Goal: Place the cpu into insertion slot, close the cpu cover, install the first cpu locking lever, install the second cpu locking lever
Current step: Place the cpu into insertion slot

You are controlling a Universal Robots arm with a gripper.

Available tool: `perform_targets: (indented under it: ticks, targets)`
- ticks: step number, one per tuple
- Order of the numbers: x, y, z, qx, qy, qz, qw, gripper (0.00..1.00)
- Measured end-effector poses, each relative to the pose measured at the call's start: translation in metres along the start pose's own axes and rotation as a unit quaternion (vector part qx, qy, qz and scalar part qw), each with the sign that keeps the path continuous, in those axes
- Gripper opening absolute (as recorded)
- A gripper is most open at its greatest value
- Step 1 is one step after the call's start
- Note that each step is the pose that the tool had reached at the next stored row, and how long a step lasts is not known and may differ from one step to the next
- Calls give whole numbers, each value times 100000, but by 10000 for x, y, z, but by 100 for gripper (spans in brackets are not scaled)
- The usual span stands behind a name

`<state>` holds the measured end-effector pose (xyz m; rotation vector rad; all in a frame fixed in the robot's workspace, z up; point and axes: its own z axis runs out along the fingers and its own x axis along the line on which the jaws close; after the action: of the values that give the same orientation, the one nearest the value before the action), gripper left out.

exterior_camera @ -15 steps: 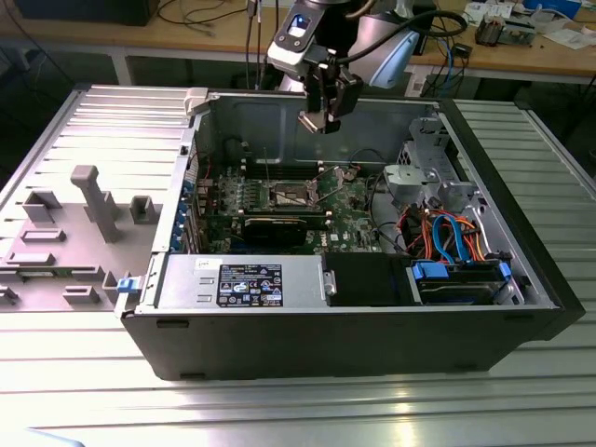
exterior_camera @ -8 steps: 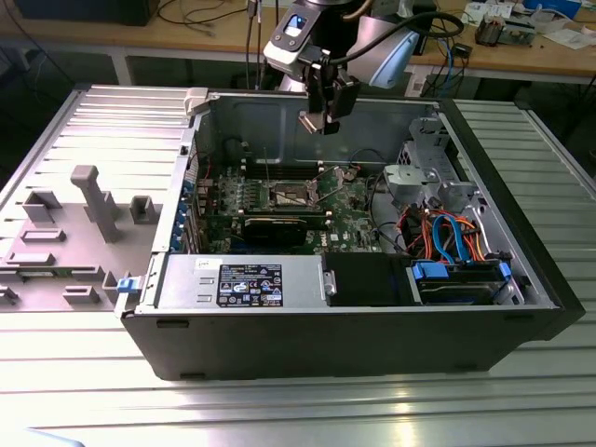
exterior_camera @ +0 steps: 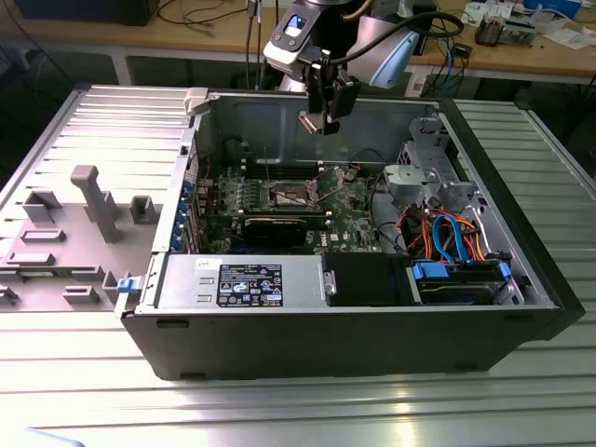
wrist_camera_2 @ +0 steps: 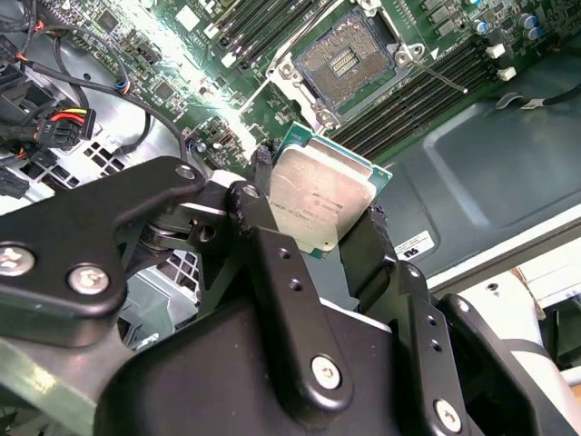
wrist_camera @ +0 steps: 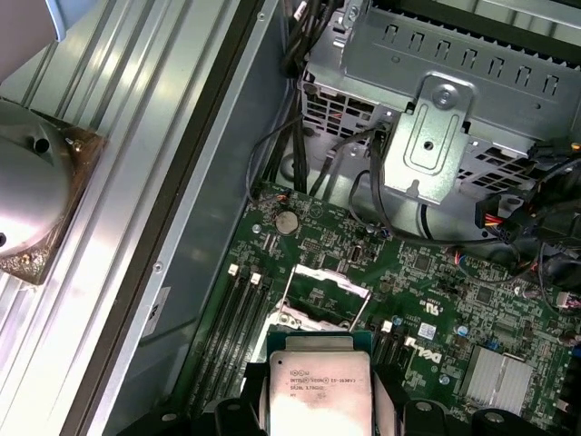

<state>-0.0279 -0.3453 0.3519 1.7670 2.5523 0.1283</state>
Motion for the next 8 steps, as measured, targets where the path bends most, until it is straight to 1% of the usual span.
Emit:
perform_targets:
  ticks: [5,7,8]
  targets:
    - [0,0,0,-2,-14,133,100000,54]
    - [0,0,1,-19,-83,880,99996,54]
    - [0,0,2,-29,-167,1767,99984,54]
